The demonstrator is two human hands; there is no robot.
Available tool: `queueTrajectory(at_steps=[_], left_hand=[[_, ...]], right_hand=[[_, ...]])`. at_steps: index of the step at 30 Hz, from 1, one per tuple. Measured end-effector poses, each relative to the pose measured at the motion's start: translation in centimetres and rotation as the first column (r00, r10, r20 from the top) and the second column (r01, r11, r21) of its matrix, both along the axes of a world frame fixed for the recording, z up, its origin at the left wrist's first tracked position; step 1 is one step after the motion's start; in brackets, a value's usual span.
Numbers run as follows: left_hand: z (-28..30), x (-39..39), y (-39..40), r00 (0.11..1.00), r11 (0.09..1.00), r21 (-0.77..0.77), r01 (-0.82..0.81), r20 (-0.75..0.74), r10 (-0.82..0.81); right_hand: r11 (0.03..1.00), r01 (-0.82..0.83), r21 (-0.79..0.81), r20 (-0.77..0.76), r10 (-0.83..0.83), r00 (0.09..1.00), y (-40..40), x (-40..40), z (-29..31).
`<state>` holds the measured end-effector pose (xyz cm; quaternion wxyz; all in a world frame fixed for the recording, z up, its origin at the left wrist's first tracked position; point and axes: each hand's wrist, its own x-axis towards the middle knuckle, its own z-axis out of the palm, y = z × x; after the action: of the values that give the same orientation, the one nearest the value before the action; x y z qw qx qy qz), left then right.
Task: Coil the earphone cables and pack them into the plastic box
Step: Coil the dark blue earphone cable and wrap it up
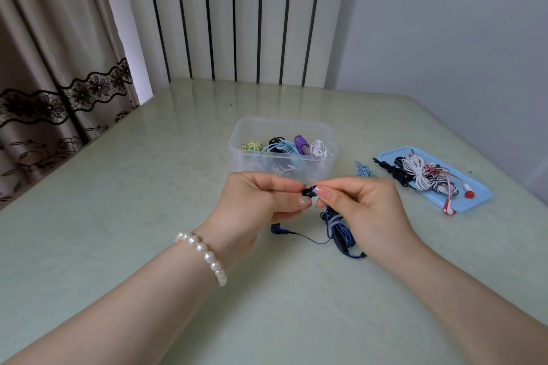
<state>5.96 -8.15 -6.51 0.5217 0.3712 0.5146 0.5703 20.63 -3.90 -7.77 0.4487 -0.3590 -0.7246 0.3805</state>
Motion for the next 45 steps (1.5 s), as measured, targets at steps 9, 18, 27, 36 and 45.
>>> queueTrajectory(at_steps=[9,18,27,36,45], left_hand=[[-0.2,0.1,0.1,0.997,1.0,-0.008,0.011,0.076,-0.01],[-0.4,0.6,0.0,0.986,1.0,-0.01,-0.012,0.167,0.013],[-0.4,0.6,0.1,0.993,1.0,-0.012,0.006,0.115,-0.005],[-0.6,0.9,0.1,0.989,1.0,-0.004,-0.02,0.145,0.021],[-0.1,1.2,-0.2,0.957,0.998,-0.046,-0.034,0.286,0.046]], right_hand=[[1.0,0.029,0.008,0.015,-0.029,0.999,-0.1,-0.2,0.1],[0.983,0.128,0.131,0.042,-0.135,0.99,-0.2,-0.5,-0.2],[0.994,0.082,-0.068,0.023,-0.081,0.996,0.1,-0.4,-0.2],[0.932,0.211,0.294,0.115,-0.253,0.961,0.0,-0.8,-0.8],[0.761,0.19,0.62,0.15,-0.353,0.923,0.0,-0.7,-1.2]])
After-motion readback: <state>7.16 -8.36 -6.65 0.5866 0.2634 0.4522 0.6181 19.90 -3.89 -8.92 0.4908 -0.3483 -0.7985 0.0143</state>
